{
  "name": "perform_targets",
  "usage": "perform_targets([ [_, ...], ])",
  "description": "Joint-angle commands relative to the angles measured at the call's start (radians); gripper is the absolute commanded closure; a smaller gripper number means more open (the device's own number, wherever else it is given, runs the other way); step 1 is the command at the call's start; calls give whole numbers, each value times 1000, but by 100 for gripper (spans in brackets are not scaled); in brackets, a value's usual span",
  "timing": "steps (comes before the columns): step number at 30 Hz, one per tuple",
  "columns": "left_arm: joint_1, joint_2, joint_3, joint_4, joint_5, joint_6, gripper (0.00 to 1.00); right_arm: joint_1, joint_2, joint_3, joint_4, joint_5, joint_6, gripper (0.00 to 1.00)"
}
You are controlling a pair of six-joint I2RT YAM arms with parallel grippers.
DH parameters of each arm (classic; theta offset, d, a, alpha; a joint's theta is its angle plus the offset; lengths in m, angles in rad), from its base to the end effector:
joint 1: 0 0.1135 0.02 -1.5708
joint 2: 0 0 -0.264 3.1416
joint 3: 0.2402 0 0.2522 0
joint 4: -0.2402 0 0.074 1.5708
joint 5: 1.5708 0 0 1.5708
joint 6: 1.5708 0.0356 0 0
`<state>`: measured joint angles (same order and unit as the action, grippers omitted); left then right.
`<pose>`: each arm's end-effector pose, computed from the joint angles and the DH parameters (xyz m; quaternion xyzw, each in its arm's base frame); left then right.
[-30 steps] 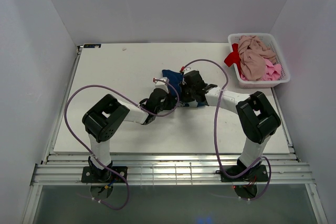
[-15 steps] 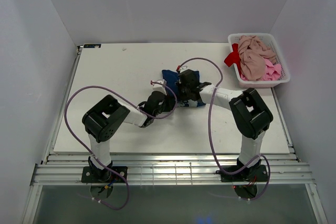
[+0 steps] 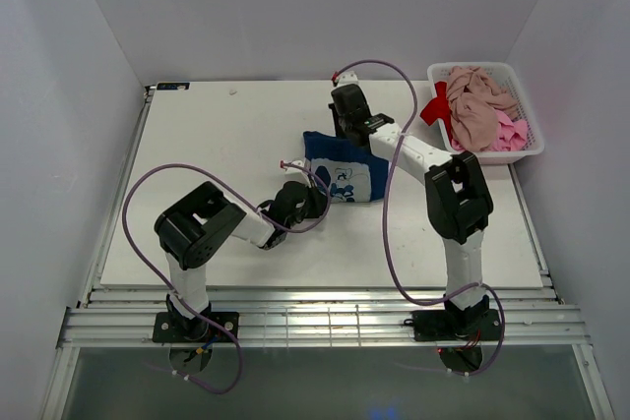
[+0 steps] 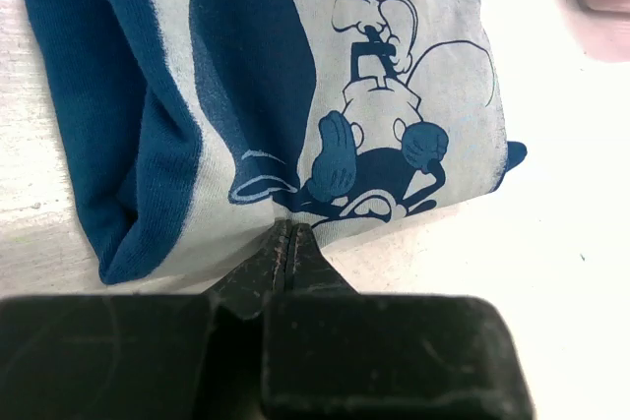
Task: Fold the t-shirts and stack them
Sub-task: Fold the long partially folded tshirt into a neat square
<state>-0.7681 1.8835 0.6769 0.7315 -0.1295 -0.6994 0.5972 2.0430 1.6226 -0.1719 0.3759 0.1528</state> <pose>0.2490 -0.2341 0.1072 -0.0044 0.8525 -0.3070 0.4230 0.4018 0.2575 0.2436 -0.1054 0.8652 0.0156 0.4900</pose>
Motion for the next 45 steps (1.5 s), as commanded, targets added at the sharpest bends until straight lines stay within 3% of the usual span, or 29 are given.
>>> perform_targets([
  [1,-22,26,-48,-152,19,-8,100,-14,8,77,-11,124,-76,92],
  [5,-25,22,-42,-150,16,0,100,-16,-65,-16,28,124,-78,92],
  [14,-22,-26,117,-228,-67,164,97,-14,-365,-383,135,-110,-7,87],
  [17,1,-35,232,-293,-114,208,73,-16,-382,-451,160,-141,13,87],
  [18,21,-43,251,-309,-133,215,55,-14,-373,-455,152,-144,16,87],
  [19,33,-46,266,-342,-143,224,45,-14,-365,-457,152,-149,19,87],
  [21,73,-58,294,-366,-165,233,29,-14,-334,-454,158,-164,22,87],
  [22,85,-63,297,-382,-163,235,26,-16,-310,-449,161,-169,24,87],
  [30,246,-89,276,-394,-10,218,20,-22,-166,-354,160,-192,22,87],
  [45,334,-60,224,-233,395,149,19,-27,-30,-313,124,-200,40,92],
])
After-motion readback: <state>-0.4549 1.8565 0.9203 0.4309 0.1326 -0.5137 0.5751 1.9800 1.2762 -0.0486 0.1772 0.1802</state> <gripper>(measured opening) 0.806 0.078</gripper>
